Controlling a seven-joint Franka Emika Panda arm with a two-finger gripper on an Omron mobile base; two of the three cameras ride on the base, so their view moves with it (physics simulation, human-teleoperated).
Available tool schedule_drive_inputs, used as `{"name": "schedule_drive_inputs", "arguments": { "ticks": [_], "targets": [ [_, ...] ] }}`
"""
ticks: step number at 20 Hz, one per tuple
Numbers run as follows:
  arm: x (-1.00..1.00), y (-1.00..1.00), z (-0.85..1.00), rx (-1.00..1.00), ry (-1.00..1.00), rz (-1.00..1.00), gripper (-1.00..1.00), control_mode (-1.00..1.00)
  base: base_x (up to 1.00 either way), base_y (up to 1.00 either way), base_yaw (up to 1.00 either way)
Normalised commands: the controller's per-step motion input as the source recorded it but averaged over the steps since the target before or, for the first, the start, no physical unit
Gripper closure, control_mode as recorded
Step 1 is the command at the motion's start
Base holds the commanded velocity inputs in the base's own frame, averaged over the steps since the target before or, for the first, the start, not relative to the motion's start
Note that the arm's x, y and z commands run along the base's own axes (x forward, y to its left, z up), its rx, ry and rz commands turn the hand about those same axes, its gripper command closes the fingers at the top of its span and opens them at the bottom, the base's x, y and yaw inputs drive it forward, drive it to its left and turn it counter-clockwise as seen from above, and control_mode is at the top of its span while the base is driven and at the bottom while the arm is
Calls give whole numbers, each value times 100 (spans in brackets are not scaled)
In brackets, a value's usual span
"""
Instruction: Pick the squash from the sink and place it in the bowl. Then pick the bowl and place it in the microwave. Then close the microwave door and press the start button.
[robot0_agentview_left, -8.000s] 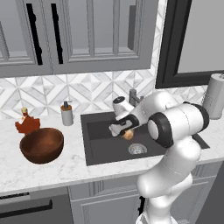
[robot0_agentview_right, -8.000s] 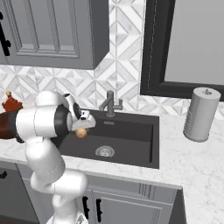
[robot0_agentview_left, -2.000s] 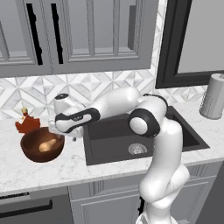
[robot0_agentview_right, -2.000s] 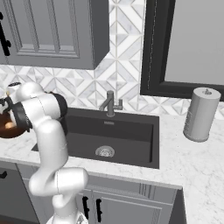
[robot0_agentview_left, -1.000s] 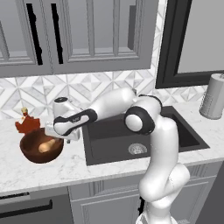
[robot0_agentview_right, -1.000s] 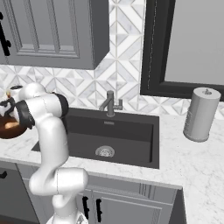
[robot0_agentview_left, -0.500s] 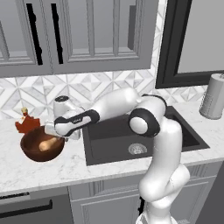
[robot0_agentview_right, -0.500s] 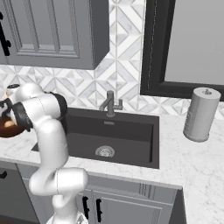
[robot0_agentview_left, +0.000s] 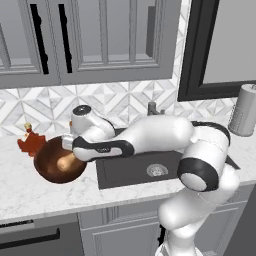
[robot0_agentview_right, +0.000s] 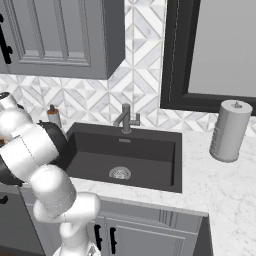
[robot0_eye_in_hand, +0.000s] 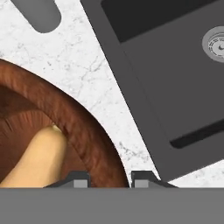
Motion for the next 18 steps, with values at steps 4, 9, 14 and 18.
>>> {"name": "schedule_drive_inputs", "arguments": {
  "ticks": [4,9,14,18],
  "targets": [
    [-52,-93,74,0,0,-1,100,-100,0,0,0],
    [-53,-86,71,0,9,-12,100,-100,0,0,0],
    [-61,-94,50,0,9,-15,100,-100,0,0,0],
    [-49,-90,50,0,10,-13,100,-100,0,0,0]
  ]
}}
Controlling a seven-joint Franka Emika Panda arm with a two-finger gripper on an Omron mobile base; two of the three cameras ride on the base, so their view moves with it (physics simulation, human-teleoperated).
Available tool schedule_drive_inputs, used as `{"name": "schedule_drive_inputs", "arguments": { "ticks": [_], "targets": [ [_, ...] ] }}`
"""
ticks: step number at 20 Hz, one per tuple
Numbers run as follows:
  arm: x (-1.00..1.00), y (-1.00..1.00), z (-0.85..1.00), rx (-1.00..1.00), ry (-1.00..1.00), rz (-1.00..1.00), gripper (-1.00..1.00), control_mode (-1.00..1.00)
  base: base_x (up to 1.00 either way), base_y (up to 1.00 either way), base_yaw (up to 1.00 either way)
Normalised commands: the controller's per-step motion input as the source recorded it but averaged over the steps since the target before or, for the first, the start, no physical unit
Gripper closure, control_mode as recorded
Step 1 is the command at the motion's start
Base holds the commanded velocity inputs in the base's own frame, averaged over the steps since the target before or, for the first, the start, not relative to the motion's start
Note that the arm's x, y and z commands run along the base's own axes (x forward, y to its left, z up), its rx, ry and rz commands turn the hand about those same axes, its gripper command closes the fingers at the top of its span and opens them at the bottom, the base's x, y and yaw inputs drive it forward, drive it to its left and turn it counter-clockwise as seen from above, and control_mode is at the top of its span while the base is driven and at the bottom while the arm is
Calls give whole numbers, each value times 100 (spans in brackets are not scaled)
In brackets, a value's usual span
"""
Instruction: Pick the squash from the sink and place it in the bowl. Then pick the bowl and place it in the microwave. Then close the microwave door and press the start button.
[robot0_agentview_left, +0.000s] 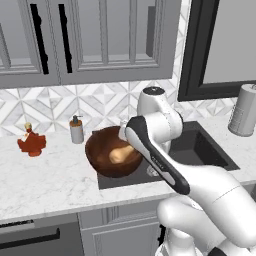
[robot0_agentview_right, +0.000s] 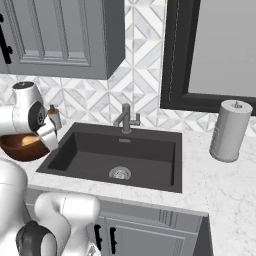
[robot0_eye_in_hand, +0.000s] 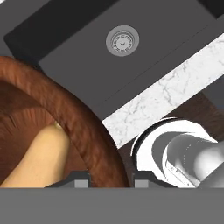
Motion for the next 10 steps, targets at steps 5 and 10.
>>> {"name": "schedule_drive_inputs", "arguments": {
  "ticks": [5,10],
  "targets": [
    [-29,-59,32,4,3,-8,100,-100,0,0,0],
    [-15,-32,20,2,-3,-2,100,-100,0,0,0]
  ]
}}
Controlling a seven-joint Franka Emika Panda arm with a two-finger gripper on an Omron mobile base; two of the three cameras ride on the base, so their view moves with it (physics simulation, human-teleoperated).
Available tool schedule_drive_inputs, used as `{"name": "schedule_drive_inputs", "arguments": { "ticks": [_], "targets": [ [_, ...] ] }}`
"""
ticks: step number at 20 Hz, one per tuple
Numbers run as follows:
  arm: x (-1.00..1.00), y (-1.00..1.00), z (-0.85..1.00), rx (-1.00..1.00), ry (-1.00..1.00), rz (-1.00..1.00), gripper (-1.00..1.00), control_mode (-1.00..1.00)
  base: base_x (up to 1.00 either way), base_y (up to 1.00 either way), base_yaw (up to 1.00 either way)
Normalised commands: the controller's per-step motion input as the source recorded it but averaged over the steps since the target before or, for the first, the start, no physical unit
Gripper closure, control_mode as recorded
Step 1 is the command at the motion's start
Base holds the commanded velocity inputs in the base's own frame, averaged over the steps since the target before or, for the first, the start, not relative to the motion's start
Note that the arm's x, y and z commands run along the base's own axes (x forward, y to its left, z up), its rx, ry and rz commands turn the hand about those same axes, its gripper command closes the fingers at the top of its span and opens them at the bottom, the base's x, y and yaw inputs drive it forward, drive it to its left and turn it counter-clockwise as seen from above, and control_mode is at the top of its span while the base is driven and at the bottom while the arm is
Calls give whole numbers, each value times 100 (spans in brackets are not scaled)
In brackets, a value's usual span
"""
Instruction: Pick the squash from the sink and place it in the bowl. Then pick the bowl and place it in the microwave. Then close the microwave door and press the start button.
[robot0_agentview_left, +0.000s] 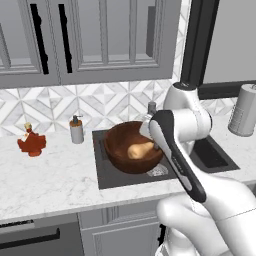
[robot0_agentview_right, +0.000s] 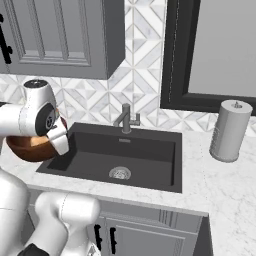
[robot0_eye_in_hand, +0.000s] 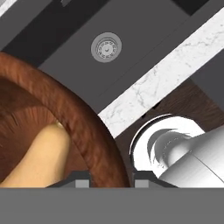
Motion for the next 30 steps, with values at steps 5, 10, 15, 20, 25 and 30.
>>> {"name": "schedule_drive_inputs", "arguments": {
  "ticks": [5,10,15,20,25,30],
  "targets": [
    [0,0,0,0,0,0,100,-100,0,0,0],
    [-4,0,0,0,-1,0,100,100,-35,8,-23],
    [0,0,0,0,0,0,100,100,-67,19,-73],
    [0,0,0,0,0,0,100,100,-46,12,-90],
    [0,0,0,0,0,0,100,100,-21,0,-97],
    [0,0,0,0,0,0,100,100,-13,0,-99]
  ]
}}
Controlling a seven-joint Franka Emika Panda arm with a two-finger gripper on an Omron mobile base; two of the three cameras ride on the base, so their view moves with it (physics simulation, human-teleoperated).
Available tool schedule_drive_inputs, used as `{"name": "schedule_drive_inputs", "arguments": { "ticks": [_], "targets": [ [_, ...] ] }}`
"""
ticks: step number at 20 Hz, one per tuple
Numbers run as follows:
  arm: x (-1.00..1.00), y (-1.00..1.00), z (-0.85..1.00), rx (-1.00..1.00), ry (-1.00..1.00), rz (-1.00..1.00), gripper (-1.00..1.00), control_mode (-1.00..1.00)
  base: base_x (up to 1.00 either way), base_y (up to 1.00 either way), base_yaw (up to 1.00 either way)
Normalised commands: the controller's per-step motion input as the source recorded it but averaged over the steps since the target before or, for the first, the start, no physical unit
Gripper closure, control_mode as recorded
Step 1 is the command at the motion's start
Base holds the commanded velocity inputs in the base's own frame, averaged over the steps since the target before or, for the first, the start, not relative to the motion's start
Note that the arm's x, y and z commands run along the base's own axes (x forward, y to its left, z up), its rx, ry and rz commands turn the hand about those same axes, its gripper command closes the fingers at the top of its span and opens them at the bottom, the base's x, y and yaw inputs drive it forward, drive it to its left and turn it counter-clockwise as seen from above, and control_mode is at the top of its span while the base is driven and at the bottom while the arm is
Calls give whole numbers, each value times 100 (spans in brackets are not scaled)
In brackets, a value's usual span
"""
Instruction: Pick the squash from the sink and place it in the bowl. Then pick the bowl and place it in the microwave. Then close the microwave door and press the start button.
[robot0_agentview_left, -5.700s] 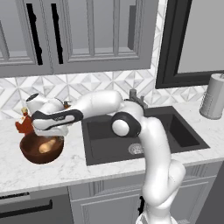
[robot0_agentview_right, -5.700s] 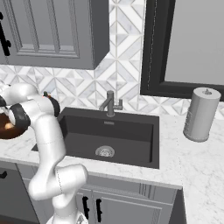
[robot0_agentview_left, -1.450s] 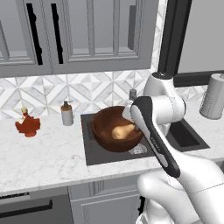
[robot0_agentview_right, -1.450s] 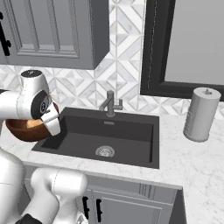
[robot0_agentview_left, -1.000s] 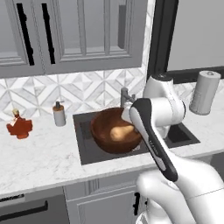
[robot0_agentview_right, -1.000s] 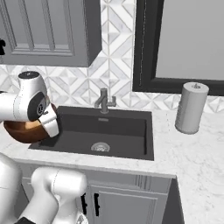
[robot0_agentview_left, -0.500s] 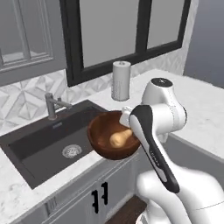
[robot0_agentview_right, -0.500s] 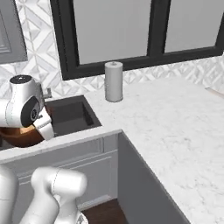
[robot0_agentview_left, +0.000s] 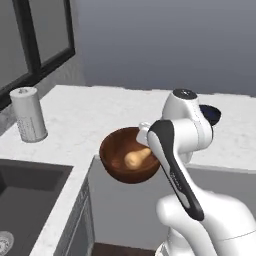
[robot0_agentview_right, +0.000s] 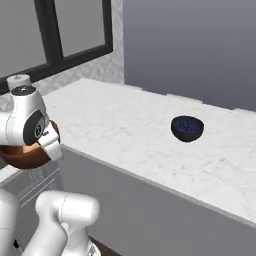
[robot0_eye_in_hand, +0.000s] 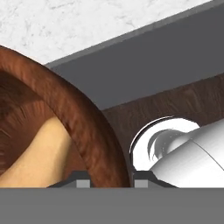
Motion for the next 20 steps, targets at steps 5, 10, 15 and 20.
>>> {"name": "schedule_drive_inputs", "arguments": {
  "ticks": [5,10,15,20],
  "targets": [
    [0,0,0,0,0,0,100,100,-13,0,-94],
    [0,0,0,0,0,0,100,100,-9,-8,-91],
    [0,0,0,0,0,0,100,100,-1,-44,-82],
    [0,0,0,0,0,0,100,100,0,-59,-75]
  ]
}}
